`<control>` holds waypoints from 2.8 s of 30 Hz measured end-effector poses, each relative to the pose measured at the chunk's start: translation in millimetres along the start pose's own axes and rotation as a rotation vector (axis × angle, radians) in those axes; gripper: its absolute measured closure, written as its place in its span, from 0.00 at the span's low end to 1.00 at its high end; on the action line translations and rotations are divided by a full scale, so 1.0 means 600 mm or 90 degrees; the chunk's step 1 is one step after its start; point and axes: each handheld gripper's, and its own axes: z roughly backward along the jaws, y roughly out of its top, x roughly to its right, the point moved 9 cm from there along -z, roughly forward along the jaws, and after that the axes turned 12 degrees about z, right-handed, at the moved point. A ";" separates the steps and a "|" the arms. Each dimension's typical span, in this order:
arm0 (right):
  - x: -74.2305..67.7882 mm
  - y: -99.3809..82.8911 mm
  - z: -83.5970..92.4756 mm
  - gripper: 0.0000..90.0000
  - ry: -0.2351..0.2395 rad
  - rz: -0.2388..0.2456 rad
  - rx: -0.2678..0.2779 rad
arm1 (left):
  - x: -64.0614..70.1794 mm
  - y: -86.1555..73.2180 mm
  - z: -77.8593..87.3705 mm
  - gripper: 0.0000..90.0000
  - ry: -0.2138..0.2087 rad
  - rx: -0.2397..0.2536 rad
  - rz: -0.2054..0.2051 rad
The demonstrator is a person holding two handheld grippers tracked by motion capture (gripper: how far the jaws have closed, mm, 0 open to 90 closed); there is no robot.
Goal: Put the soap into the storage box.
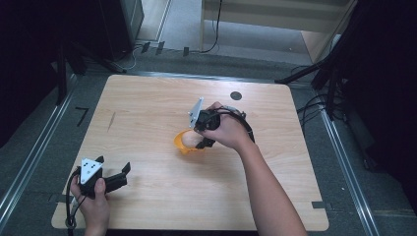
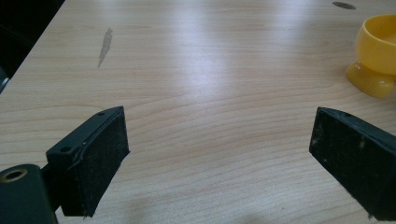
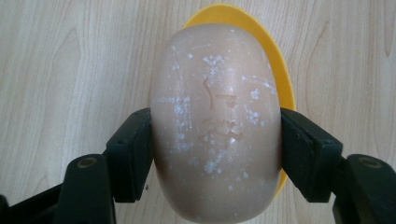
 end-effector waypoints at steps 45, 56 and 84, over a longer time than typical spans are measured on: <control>-0.002 0.000 0.002 0.36 -0.007 -0.009 0.013 | 0.001 -0.001 -0.001 0.06 0.002 -0.007 -0.003; -0.031 -0.014 0.015 0.36 -0.024 -0.018 0.018 | 0.001 -0.001 -0.001 0.06 0.003 -0.006 -0.007; -0.109 -0.062 0.018 0.34 -0.037 -0.048 0.024 | 0.002 -0.001 -0.001 0.06 0.005 -0.005 -0.011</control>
